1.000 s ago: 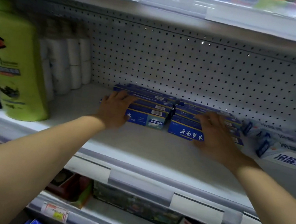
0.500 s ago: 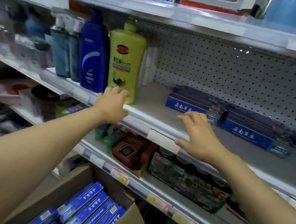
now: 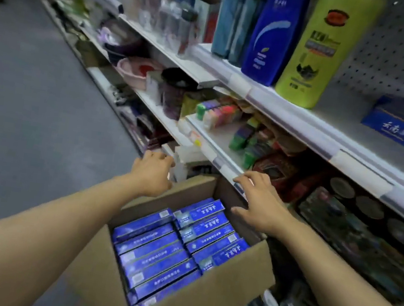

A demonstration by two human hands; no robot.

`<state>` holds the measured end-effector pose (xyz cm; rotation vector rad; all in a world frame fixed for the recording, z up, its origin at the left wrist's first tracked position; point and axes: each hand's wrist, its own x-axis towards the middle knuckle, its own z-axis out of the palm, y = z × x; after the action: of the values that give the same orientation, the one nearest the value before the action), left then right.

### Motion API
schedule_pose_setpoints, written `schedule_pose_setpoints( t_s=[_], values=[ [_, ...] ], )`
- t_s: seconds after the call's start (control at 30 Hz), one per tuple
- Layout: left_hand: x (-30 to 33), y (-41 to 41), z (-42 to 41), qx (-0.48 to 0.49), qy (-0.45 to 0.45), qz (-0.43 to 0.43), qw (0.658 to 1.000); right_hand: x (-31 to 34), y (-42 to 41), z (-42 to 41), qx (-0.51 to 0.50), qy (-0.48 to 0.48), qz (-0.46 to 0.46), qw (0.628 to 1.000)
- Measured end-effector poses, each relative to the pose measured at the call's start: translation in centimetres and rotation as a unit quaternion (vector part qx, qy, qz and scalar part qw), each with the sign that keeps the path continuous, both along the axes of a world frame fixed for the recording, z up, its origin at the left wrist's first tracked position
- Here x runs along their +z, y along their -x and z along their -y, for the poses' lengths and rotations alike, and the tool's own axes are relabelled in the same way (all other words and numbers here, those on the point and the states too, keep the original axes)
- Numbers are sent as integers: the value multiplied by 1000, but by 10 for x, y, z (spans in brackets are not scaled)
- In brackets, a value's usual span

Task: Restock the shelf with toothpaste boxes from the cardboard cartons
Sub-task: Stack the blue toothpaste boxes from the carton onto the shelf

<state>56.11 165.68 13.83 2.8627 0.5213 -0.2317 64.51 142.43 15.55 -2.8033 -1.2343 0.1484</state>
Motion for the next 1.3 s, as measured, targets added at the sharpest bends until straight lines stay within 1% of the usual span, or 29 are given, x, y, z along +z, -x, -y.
schedule_pose_setpoints(
  t_s=[0.13, 0.27, 0.3, 0.37, 0.43, 0.6, 0.83, 0.93, 1.0, 1.03, 1.07, 1.2, 1.23, 1.3],
  values=[
    [-50, 25, -19, 42, 14, -54, 998, -48, -5, -22, 32, 37, -48, 998],
    [-99, 35, -28, 67, 18, -93, 993, -92, -21, -35, 38, 60, -91, 993],
    [-104, 37, -27, 63, 19, -101, 993, -94, -22, -35, 33, 67, -97, 992],
    [-151, 24, -32, 104, 39, -147, 983, -144, -53, -50, 47, 90, -145, 984],
    [-163, 29, -30, 91, 33, -151, 984, -152, -56, -49, 45, 97, -161, 981],
    [-220, 8, -34, 103, 18, -155, 982, -211, -99, -55, 37, 119, -187, 974],
    [-282, -16, -43, 120, -16, -133, 984, -282, -147, -77, 44, 139, -189, 971],
    [-304, -21, -40, 125, -26, -140, 982, -305, -158, -85, 50, 135, -181, 973],
    [-313, -20, -36, 137, -41, -135, 980, -311, -157, -87, 51, 126, -177, 975],
    [-324, -23, -34, 138, -51, -130, 981, -324, -161, -87, 58, 125, -180, 974],
    [-336, -25, -32, 138, -62, -116, 982, -334, -164, -86, 61, 123, -179, 974],
    [-347, -25, -36, 112, -129, -56, 984, -342, -162, -80, 82, 104, -161, 978],
    [-349, -24, -36, 106, -134, -50, 984, -346, -163, -79, 87, 103, -158, 978],
    [-349, -25, -36, 117, -113, -71, 984, -351, -163, -77, 88, 101, -156, 979]
  ],
)
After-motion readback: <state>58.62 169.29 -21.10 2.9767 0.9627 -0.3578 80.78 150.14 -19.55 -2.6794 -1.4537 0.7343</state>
